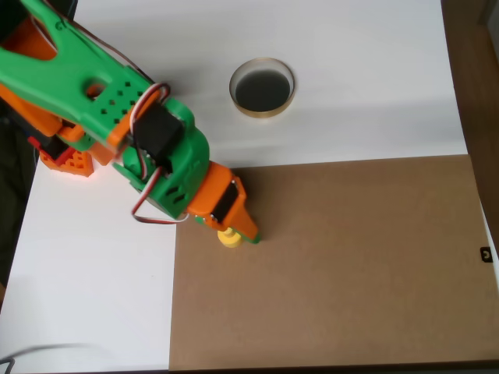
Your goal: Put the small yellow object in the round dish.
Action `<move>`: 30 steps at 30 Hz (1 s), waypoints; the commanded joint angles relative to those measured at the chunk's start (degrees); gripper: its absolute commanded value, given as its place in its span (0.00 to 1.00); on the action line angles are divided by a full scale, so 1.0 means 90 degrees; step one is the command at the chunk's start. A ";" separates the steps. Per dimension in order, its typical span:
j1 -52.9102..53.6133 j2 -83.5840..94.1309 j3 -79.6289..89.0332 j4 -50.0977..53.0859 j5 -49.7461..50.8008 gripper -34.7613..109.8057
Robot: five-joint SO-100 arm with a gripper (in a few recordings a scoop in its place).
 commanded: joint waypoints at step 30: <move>-0.0479 0.0342 -0.1260 0.0820 -0.0303 0.24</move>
